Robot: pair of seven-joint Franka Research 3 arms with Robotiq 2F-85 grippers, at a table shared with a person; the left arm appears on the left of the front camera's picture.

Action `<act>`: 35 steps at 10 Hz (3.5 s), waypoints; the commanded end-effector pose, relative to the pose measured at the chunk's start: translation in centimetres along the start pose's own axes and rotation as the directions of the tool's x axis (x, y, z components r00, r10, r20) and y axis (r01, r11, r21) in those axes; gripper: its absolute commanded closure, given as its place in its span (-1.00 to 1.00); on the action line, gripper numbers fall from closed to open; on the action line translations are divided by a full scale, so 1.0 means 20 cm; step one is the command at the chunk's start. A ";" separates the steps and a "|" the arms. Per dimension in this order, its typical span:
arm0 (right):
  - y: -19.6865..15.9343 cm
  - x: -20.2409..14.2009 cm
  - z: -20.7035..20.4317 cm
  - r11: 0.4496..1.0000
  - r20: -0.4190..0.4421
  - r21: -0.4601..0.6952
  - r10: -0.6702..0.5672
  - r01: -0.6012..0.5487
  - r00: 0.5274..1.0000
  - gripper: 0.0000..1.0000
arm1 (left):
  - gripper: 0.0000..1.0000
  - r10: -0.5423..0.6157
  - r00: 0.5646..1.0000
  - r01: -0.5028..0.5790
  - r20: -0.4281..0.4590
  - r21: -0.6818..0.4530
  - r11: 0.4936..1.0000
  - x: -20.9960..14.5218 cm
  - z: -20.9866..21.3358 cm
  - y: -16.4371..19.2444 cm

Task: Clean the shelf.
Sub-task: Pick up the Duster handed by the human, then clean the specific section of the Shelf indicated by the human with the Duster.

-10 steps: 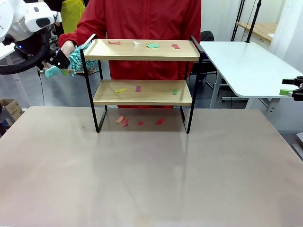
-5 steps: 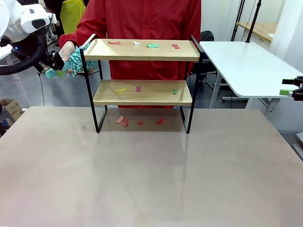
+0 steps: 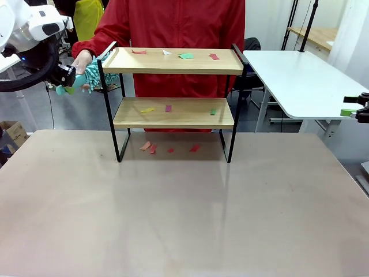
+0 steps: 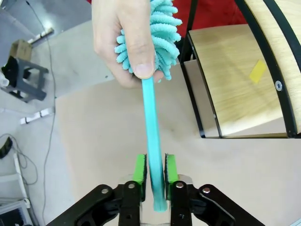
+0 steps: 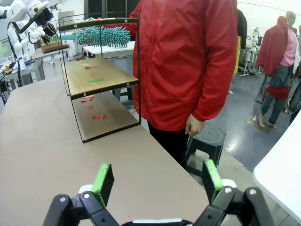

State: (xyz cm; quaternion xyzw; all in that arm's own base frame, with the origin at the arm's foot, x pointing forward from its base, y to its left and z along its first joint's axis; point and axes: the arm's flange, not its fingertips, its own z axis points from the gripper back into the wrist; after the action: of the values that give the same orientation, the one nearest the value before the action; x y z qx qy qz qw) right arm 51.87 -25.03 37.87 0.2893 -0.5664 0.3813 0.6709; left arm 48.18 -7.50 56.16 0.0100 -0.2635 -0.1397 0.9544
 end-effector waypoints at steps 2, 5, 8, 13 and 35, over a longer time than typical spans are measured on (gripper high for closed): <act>0.00 0.04 -0.01 1.000 -0.013 -0.012 -0.007 0.007 1.000 -1.00 | 1.00 0.050 0.999 -0.050 0.007 0.020 0.999 0.01 -0.01 -0.01; 0.00 0.04 -0.01 1.000 -0.013 -0.012 -0.007 0.007 1.000 -1.00 | 1.00 0.099 0.995 -0.100 0.009 0.051 0.994 0.01 -0.01 -0.01; 0.00 0.04 -0.01 1.000 -0.013 -0.012 -0.007 0.007 1.000 -1.00 | 1.00 0.065 0.998 -0.065 -0.002 0.007 0.998 0.00 -0.01 0.00; 0.00 0.04 -0.01 1.000 -0.013 -0.012 -0.007 0.007 1.000 -1.00 | 1.00 0.065 0.998 -0.065 -0.002 0.007 0.998 0.00 -0.01 0.00; 0.00 0.04 -0.01 1.000 -0.013 -0.012 -0.007 0.007 1.000 -1.00 | 0.72 -0.874 0.229 0.874 -0.428 -0.306 0.378 -0.53 0.94 -0.07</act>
State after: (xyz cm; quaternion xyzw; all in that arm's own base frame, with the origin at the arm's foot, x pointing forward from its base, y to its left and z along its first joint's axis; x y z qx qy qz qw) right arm 51.86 -25.02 37.83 0.2897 -0.5669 0.3809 0.6706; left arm 29.41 -4.64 66.57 0.1880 0.0577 -0.6433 0.7399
